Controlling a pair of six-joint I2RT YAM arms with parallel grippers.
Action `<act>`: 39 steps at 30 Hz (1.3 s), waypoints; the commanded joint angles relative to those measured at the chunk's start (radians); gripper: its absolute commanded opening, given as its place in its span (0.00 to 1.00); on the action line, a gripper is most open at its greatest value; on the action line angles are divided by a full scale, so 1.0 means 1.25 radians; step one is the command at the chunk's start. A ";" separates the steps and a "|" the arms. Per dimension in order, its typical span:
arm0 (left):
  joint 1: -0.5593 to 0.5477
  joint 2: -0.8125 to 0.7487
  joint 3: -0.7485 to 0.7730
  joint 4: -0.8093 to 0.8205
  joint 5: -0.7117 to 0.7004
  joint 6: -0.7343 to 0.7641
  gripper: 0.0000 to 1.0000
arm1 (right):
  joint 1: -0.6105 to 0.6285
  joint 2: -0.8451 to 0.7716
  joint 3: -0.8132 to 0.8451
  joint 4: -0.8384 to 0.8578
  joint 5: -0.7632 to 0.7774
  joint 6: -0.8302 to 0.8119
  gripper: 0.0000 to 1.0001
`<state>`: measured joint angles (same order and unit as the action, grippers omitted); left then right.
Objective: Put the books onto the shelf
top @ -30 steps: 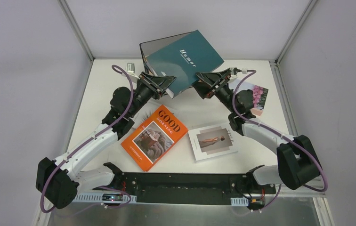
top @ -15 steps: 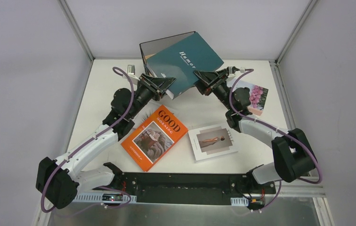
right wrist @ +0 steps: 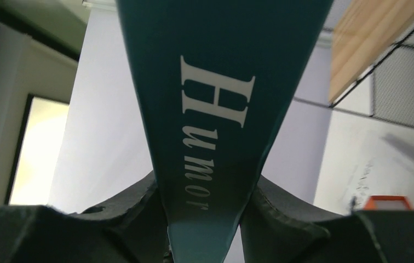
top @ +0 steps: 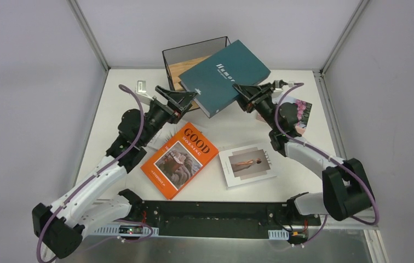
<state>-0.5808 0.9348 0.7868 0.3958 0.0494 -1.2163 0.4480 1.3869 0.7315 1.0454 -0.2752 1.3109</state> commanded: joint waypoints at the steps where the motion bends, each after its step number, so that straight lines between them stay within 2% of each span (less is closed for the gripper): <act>1: 0.011 -0.102 0.086 -0.200 -0.147 0.177 0.99 | -0.086 -0.127 -0.034 -0.093 0.003 -0.078 0.31; 4: 0.016 -0.105 0.183 -0.410 -0.275 0.312 0.99 | -0.113 -0.211 -0.037 -0.289 -0.009 -0.162 0.28; 6: 0.030 -0.055 0.278 -0.537 -0.329 0.391 0.99 | -0.117 -0.268 -0.049 -0.375 0.006 -0.211 0.28; 8: 0.061 0.017 0.367 -0.630 -0.327 0.443 0.99 | -0.122 -0.318 -0.057 -0.446 0.011 -0.231 0.27; 10: 0.112 0.089 0.435 -0.680 -0.268 0.466 0.99 | -0.124 -0.363 -0.058 -0.504 0.011 -0.231 0.27; 15: 0.208 0.267 0.531 -0.686 -0.167 0.513 0.99 | -0.129 -0.427 -0.055 -0.582 0.011 -0.231 0.27; 17: 0.234 0.334 0.582 -0.687 -0.114 0.517 0.99 | -0.130 -0.442 -0.051 -0.602 0.006 -0.283 0.24; 24: 0.252 0.501 0.690 -0.673 -0.042 0.551 0.99 | -0.130 -0.461 -0.046 -0.626 -0.002 -0.282 0.23; 35: 0.252 0.619 0.720 -0.617 0.061 0.563 0.99 | -0.135 -0.499 -0.049 -0.660 -0.003 -0.283 0.22; 39: 0.251 0.651 0.725 -0.593 0.136 0.547 0.97 | -0.136 -0.513 -0.053 -0.673 0.002 -0.283 0.21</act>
<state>-0.2672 1.7180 1.6547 -0.4007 0.1043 -0.5339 0.2852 0.7834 0.6502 0.1646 -0.2695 0.9668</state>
